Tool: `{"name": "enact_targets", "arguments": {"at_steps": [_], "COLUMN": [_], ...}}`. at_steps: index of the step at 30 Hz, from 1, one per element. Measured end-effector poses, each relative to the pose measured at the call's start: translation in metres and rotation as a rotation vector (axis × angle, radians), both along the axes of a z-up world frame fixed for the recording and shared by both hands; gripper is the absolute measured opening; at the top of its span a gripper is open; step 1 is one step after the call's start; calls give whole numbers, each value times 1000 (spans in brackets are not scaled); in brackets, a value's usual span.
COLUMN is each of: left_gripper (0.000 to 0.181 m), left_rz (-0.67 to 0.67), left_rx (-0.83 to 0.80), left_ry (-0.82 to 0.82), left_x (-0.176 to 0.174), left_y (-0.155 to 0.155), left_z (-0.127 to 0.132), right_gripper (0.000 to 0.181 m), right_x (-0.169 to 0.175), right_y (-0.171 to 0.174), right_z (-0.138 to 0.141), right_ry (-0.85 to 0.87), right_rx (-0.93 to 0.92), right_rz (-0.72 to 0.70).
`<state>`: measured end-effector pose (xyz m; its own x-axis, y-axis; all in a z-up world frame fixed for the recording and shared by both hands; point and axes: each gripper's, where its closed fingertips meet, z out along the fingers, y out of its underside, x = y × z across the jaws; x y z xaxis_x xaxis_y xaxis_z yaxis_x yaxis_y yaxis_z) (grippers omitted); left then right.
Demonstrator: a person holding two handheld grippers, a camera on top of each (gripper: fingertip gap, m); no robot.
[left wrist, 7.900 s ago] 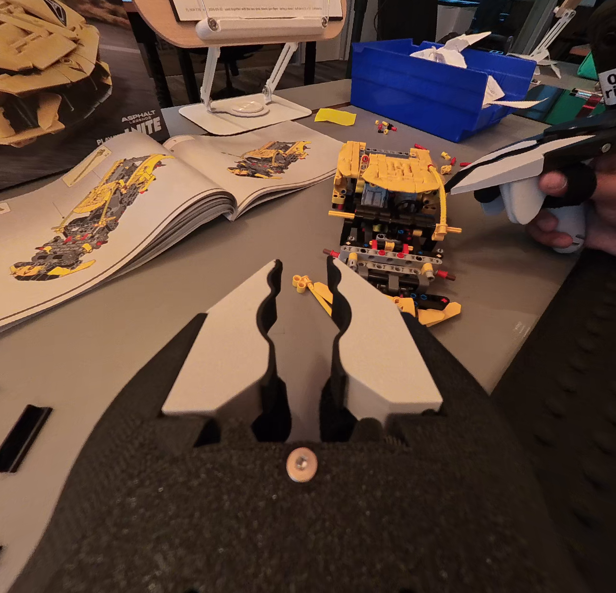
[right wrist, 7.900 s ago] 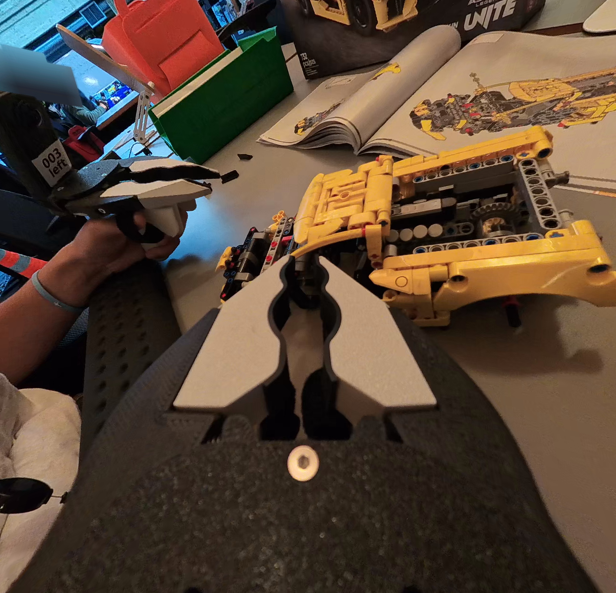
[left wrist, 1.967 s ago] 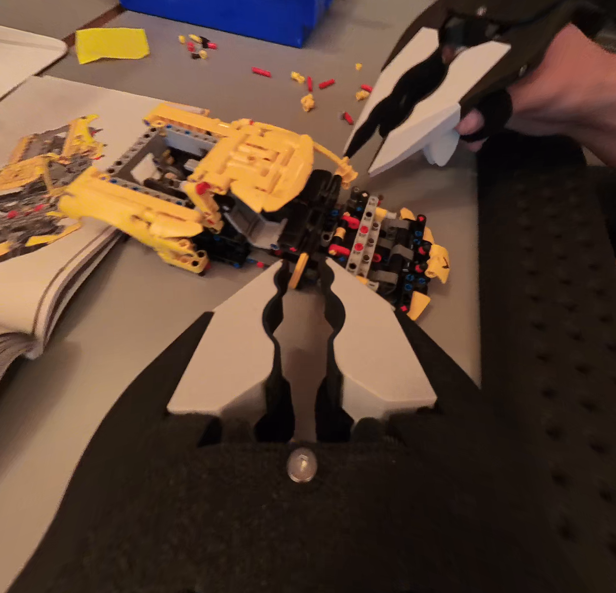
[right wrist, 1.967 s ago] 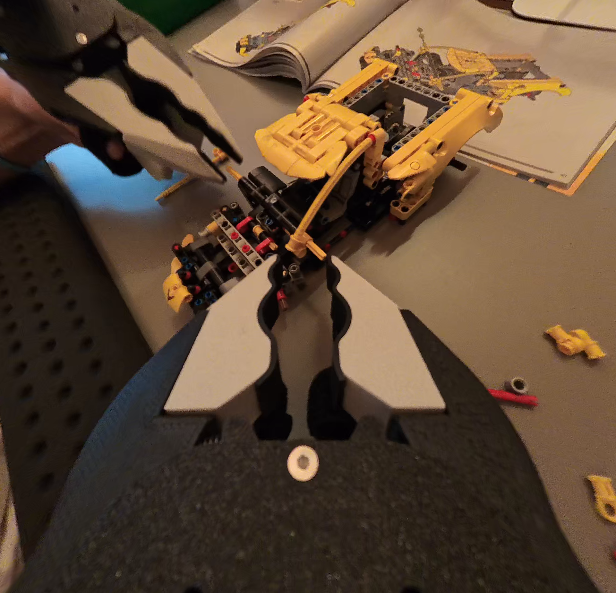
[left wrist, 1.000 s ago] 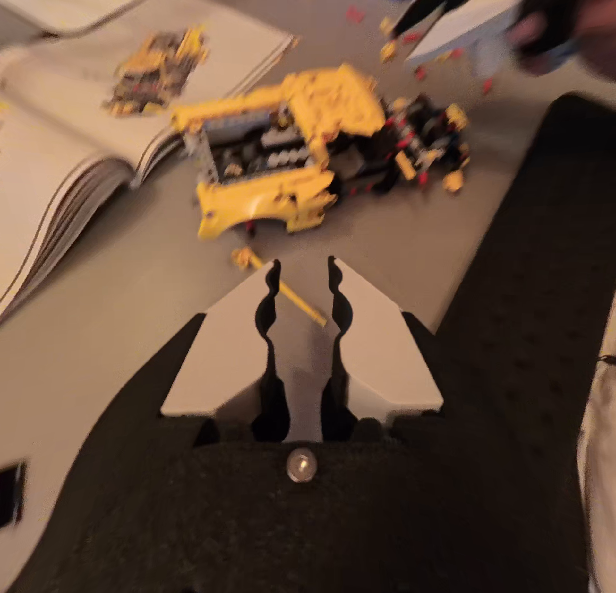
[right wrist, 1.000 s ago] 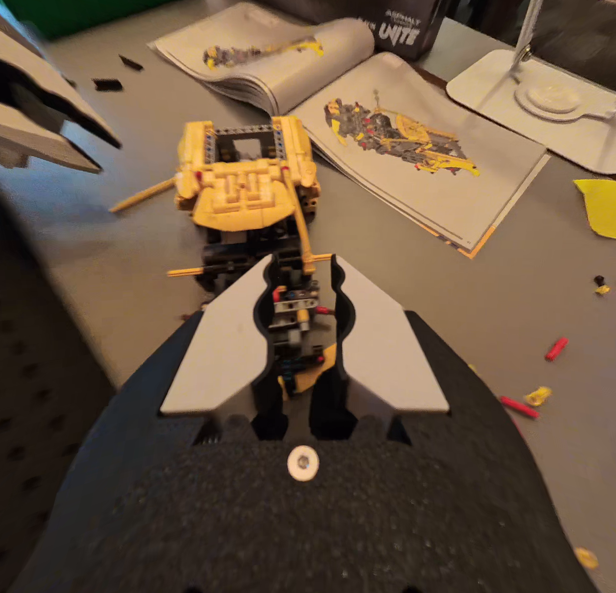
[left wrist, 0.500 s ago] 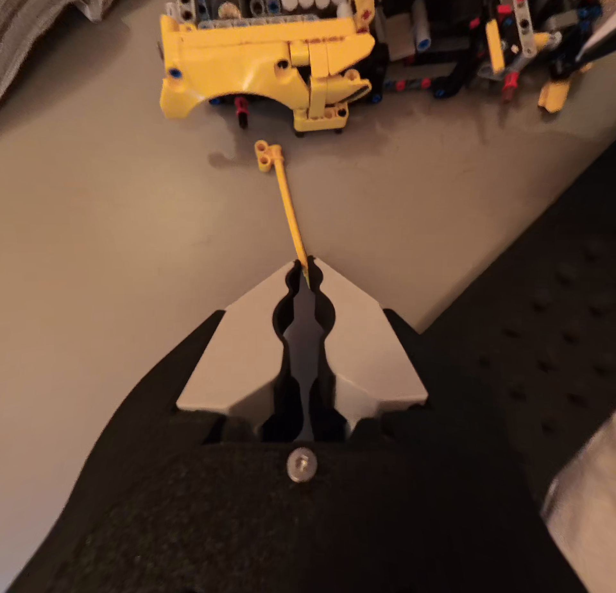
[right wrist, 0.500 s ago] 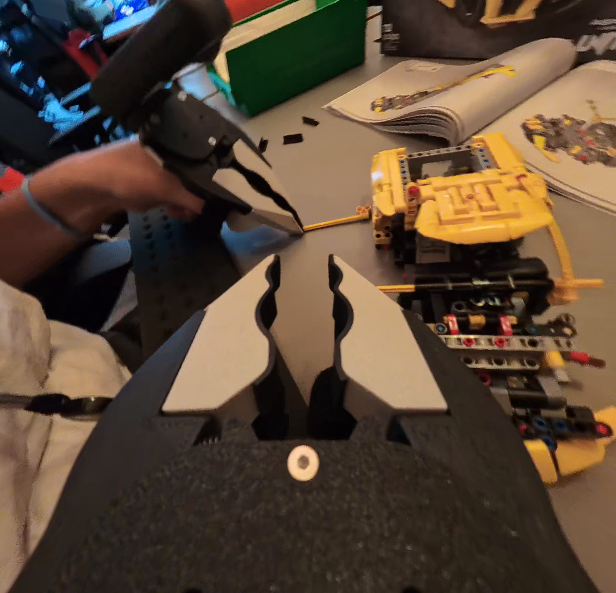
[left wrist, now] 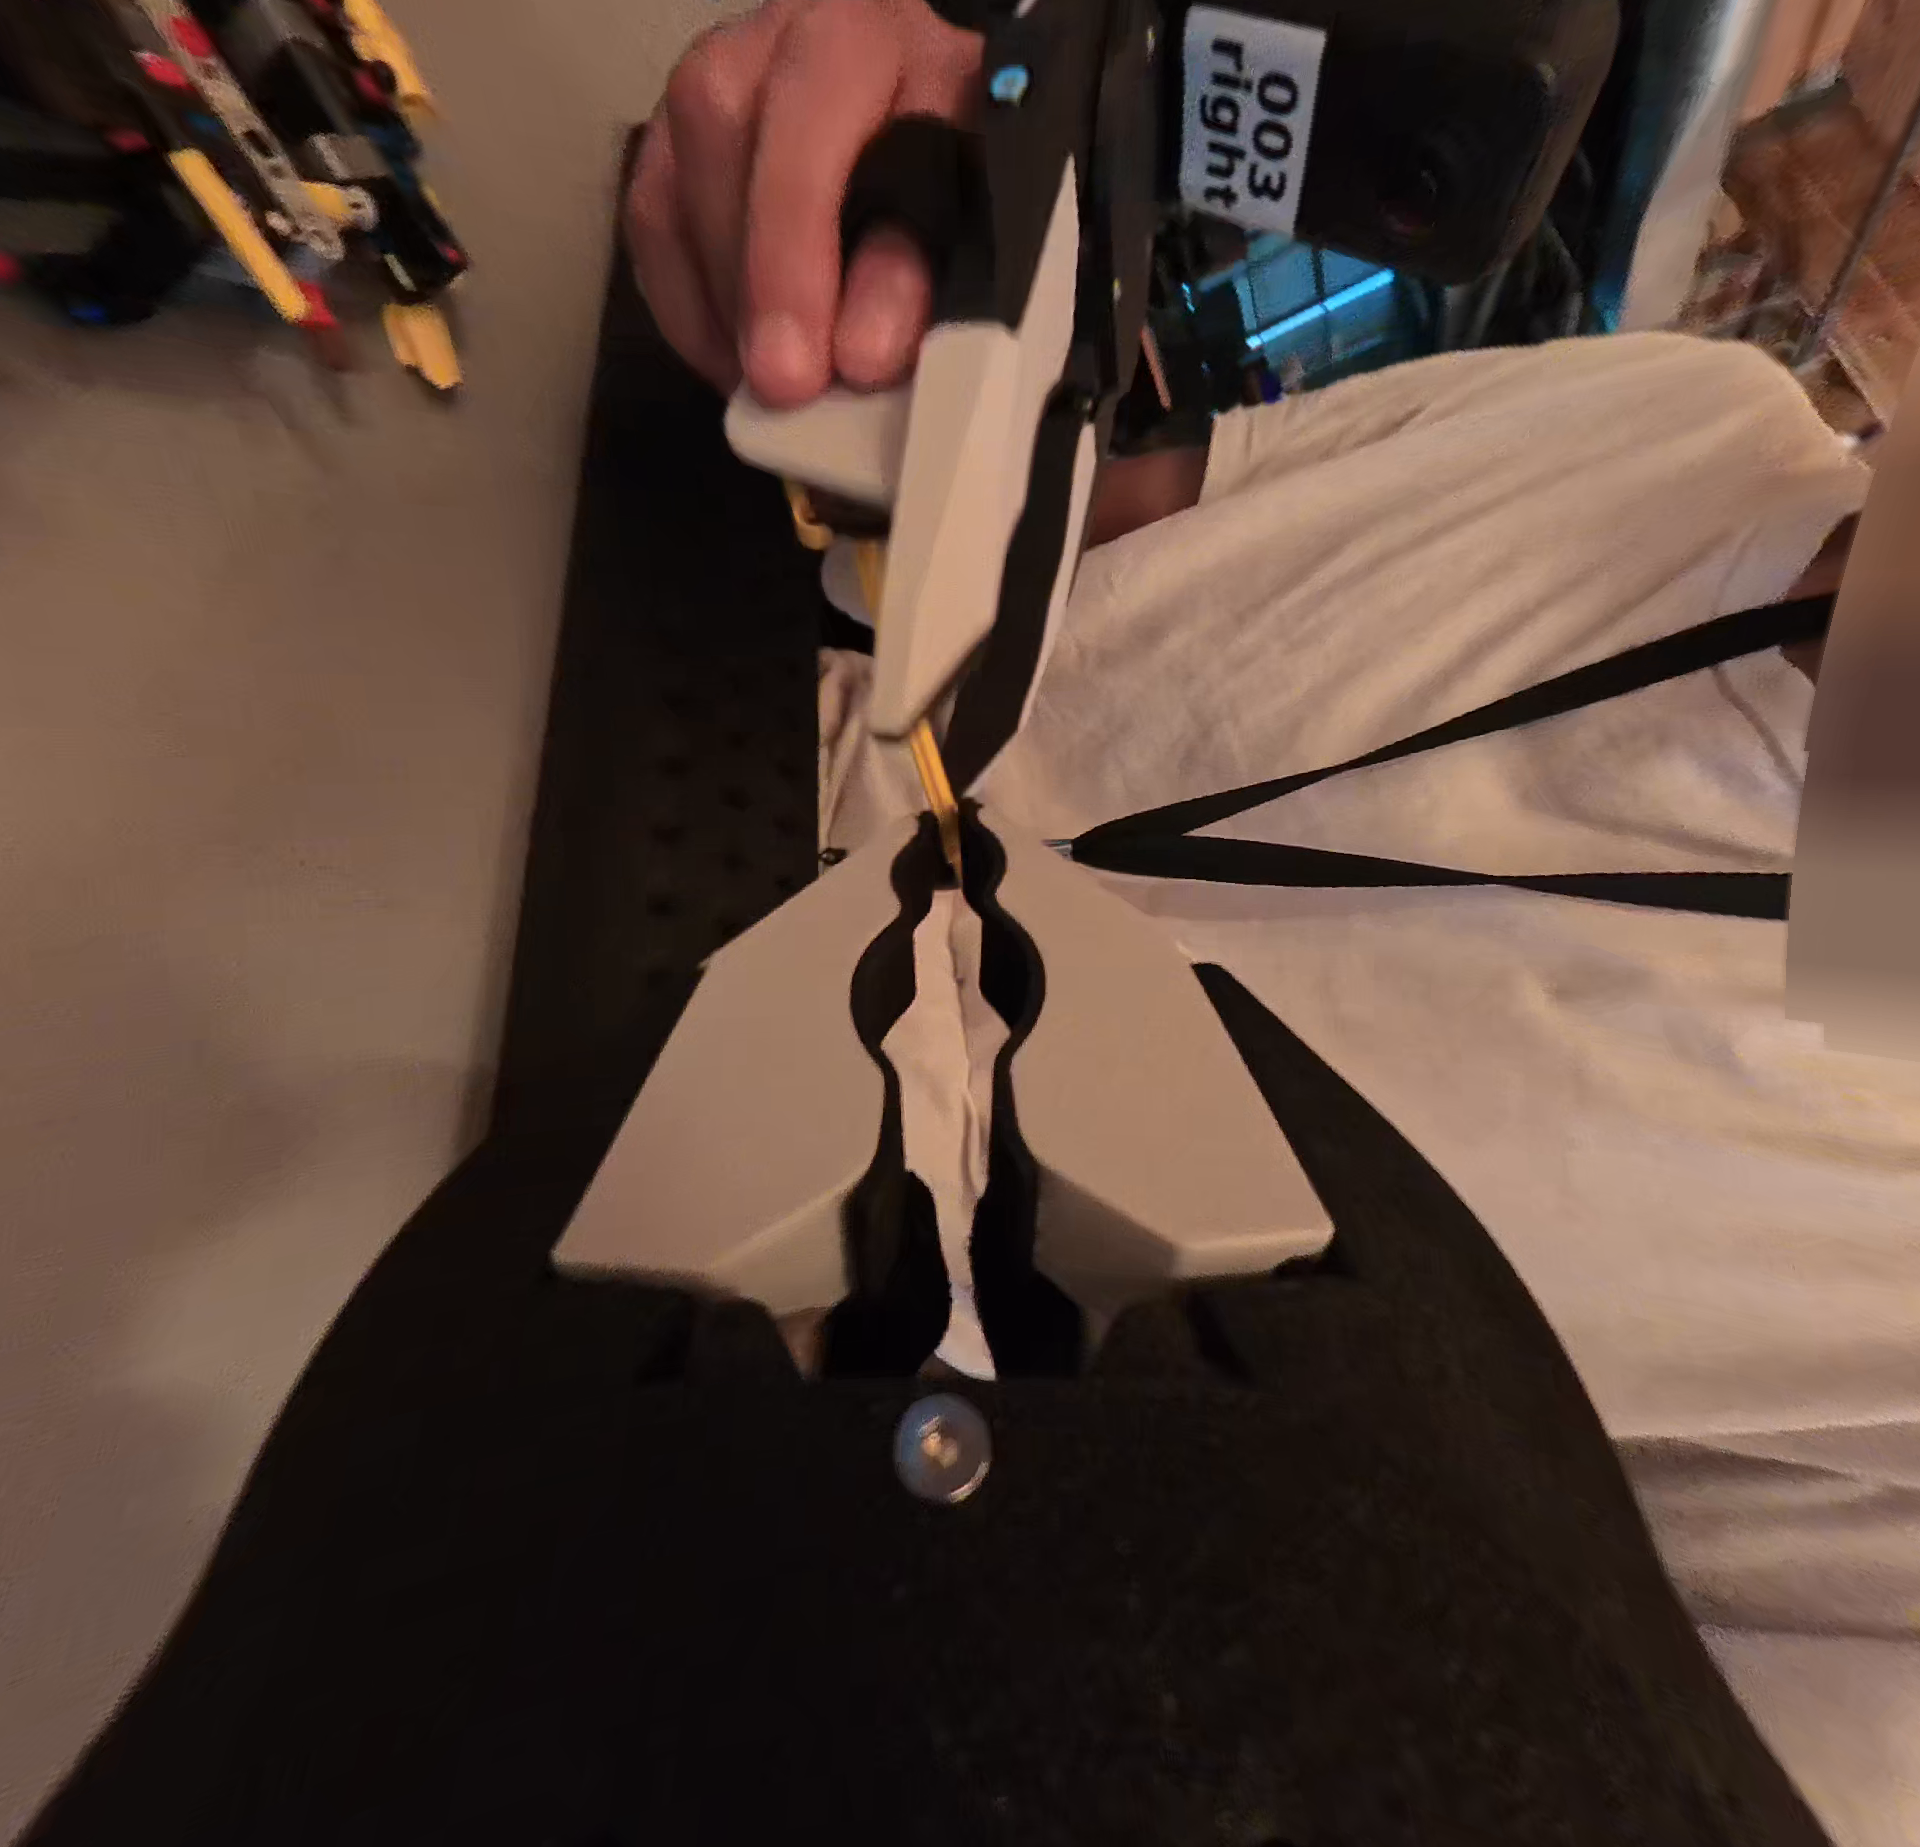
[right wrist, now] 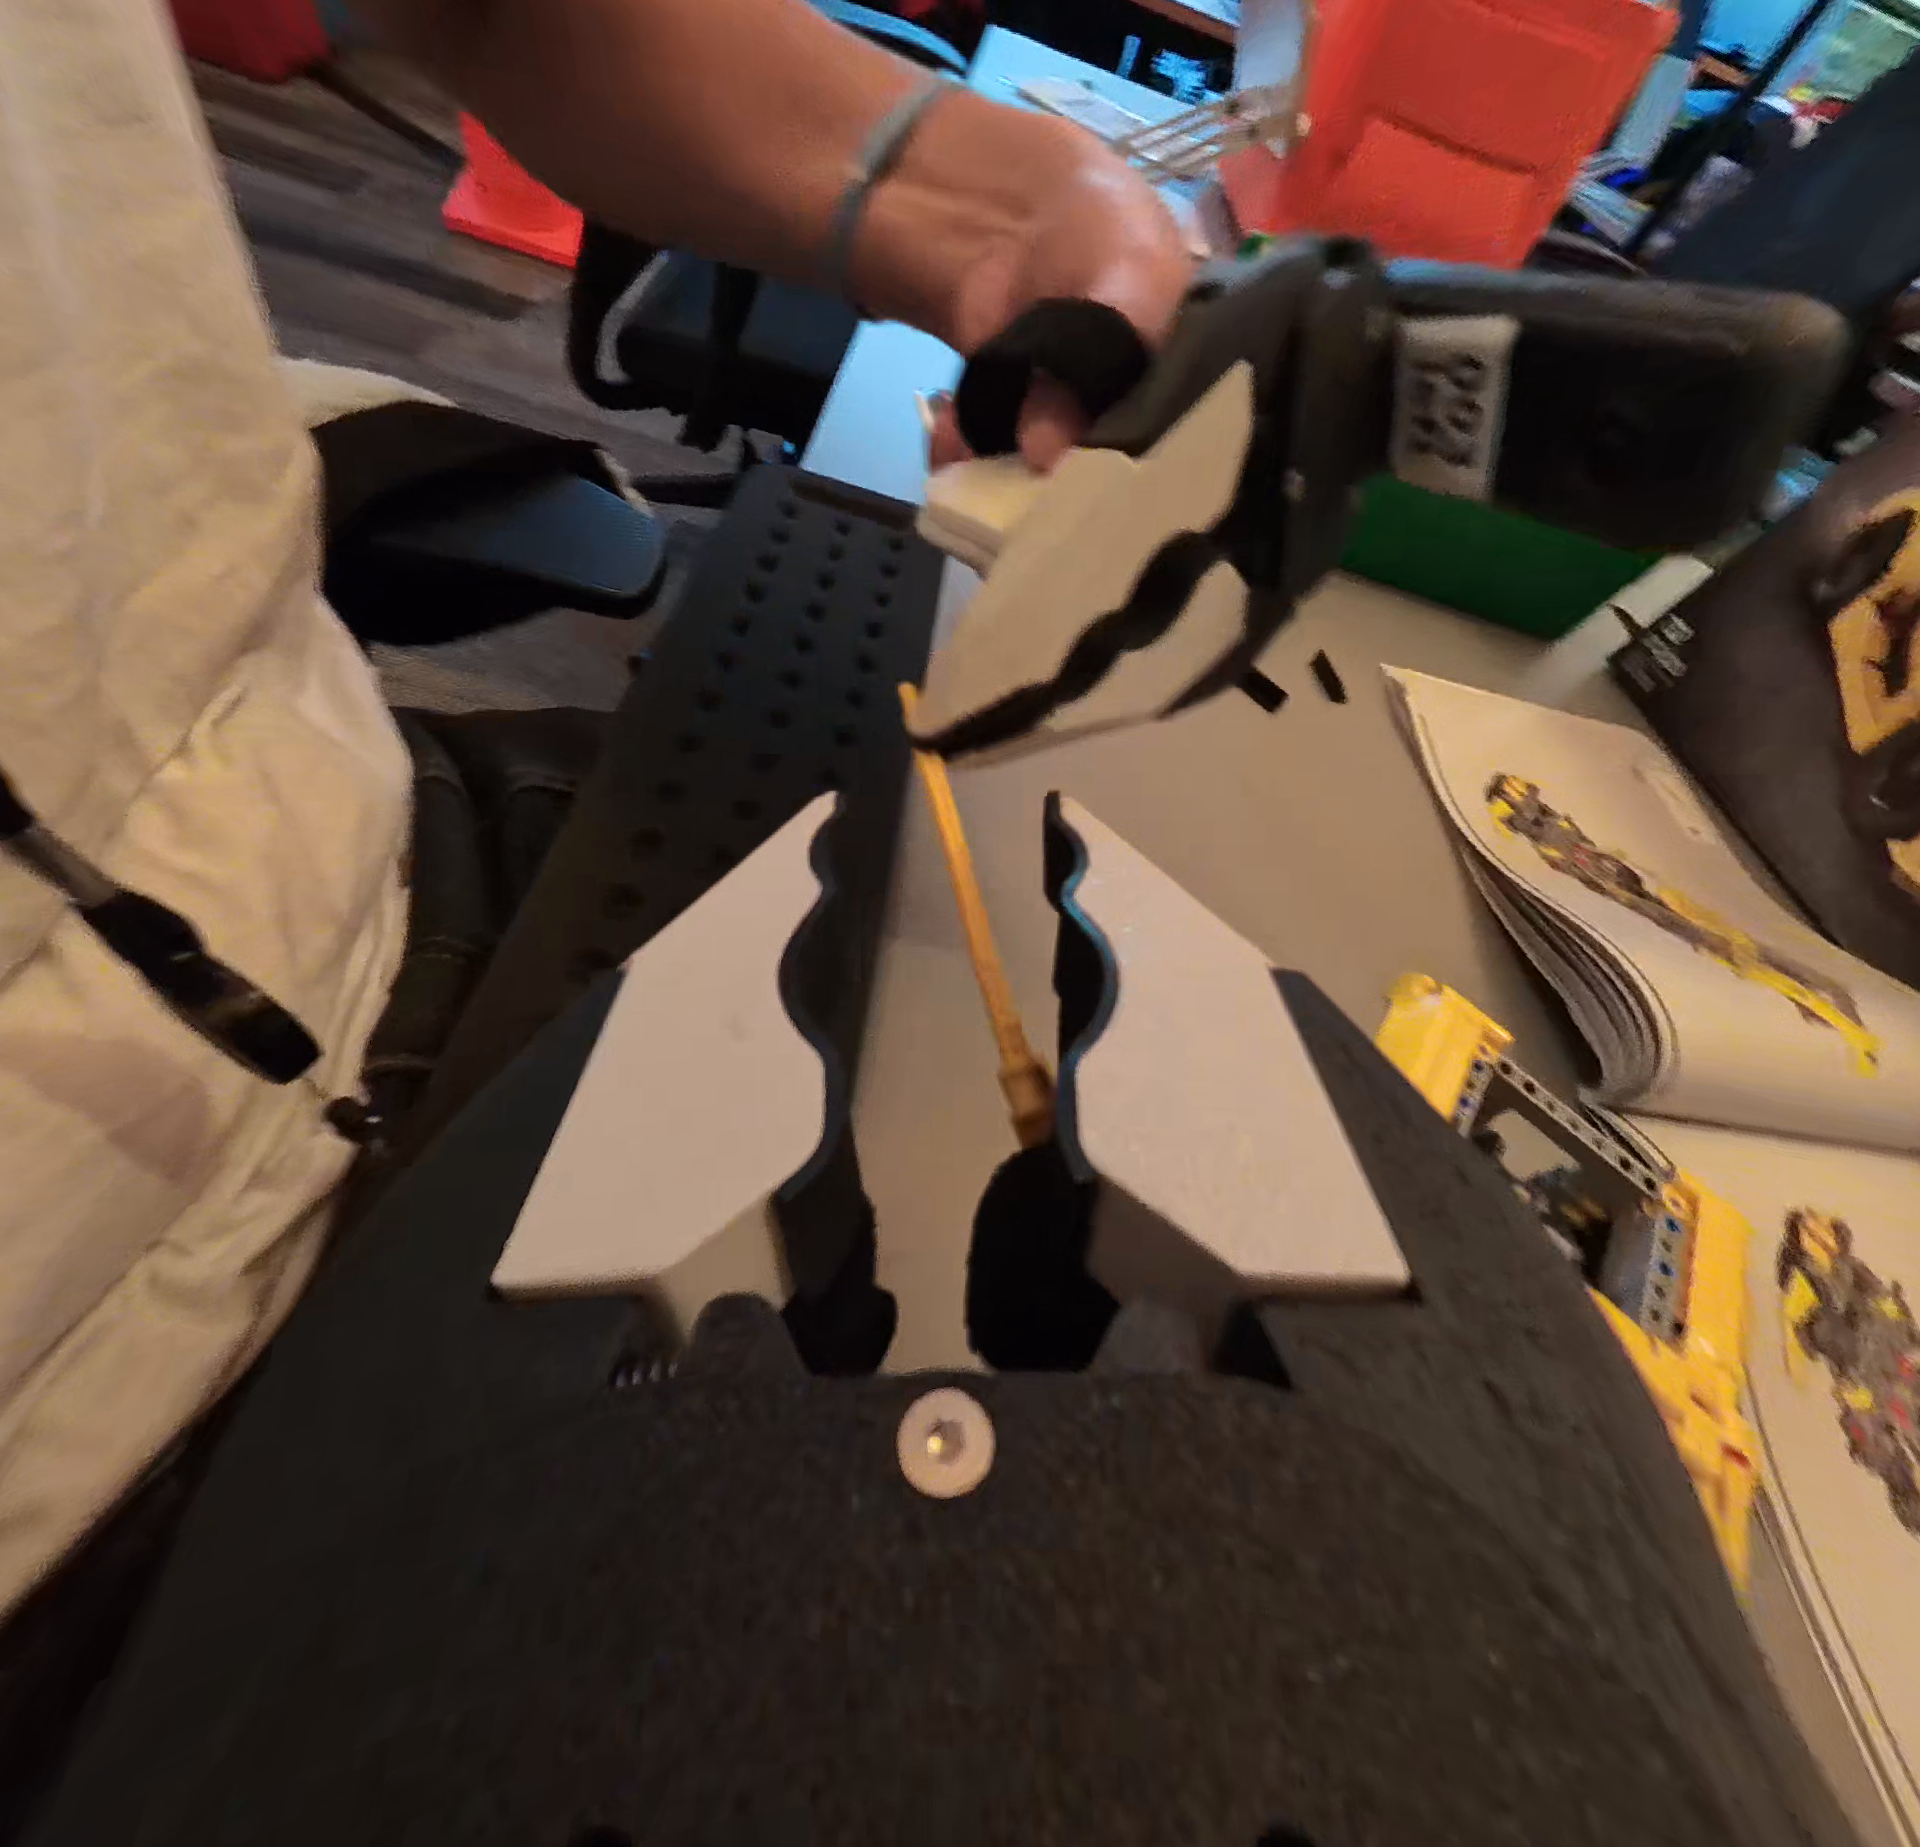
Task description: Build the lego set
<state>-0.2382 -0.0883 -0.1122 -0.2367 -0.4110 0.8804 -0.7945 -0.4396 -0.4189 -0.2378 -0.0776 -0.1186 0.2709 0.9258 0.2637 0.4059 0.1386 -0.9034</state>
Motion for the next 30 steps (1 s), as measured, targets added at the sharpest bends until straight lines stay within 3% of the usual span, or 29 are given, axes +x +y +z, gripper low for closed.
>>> {"name": "enact_targets", "arguments": {"at_steps": [4, 9, 15, 23, 30], "left_gripper": [3, 3, 4, 9, 7], "left_rz": [-81, -72, 0, 150, 189], "left_rx": [-23, -110, -115, 187, 125], "left_ry": [-52, -149, -171, -179, -215], "left_x": [10, 15, 19, 21, 17], "left_y": [-9, -14, -7, 18, 20], "left_z": [4, 15, 4, -34, -31], "right_gripper": [11, 5, 3, 3, 3], "right_x": [-2, 7, 12, 21, 25], "right_y": [-8, -15, -9, 12, 14], "right_z": [8, 14, 1, -31, -25], "right_ry": [51, 110, 95, -70, -6], "right_rx": [5, 24, -40, -96, -105], "right_rz": [5, 2, -48, -176, -186]}}
